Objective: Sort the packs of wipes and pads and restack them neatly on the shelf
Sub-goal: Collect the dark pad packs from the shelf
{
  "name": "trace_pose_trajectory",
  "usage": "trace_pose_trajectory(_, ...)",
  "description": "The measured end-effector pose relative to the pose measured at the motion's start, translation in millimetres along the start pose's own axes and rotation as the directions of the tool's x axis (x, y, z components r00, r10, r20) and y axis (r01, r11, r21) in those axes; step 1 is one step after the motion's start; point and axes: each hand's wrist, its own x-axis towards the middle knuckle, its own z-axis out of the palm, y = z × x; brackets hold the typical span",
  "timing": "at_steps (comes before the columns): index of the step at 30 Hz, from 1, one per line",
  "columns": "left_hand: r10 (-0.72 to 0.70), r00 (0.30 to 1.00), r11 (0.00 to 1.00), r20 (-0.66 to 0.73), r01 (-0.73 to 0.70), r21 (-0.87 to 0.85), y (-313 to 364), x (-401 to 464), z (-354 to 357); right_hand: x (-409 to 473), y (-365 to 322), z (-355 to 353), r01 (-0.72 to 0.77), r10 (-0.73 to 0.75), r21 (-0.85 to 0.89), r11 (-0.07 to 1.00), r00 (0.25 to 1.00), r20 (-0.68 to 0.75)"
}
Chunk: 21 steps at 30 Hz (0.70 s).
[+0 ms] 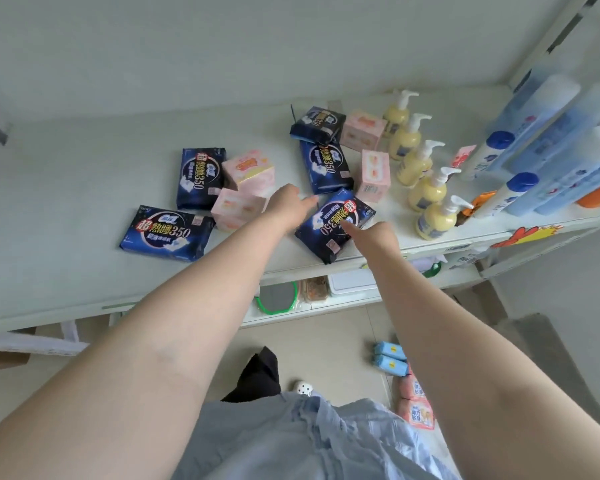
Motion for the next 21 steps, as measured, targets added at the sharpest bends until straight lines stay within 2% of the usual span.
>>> trace_pose_trajectory(4, -0.114, 0.993, 0.982, -0.021, 0.109, -0.157, 15.8, 38.1, 3.4, 12.1, -6.7, 14.5, -0.027, 0.027, 0.006, 1.000, 0.999, -0.023)
trace_pose_trajectory(10, -0.187, 0.982, 0.948, -0.022, 0.174, -0.265, 30.1, 88.1, 17.5, 17.9, -13.9, 31.4, -0.114, 0.073, -0.183, 0.976, 0.973, -0.219)
trace_pose_trajectory(14, -0.207, 0.976, 0.950, -0.064, 0.185, -0.250, 37.6, 111.2, 35.5, 25.9, -11.7, 34.1, -0.151, 0.118, -0.145, 0.978, 0.970, -0.213)
trace_pose_trajectory(18, -0.272, 0.954, 0.945, -0.123, 0.241, -0.220, 42.1, 123.5, 46.5, 38.2, -10.9, 39.2, -0.143, 0.126, -0.087, 0.986, 0.975, -0.181)
trace_pose_trajectory(21, -0.271, 0.952, 0.949, -0.142, 0.239, -0.208, 34.0, 134.7, 50.5, 43.7, -10.9, 39.2, -0.131, 0.128, -0.015, 0.991, 0.982, -0.141)
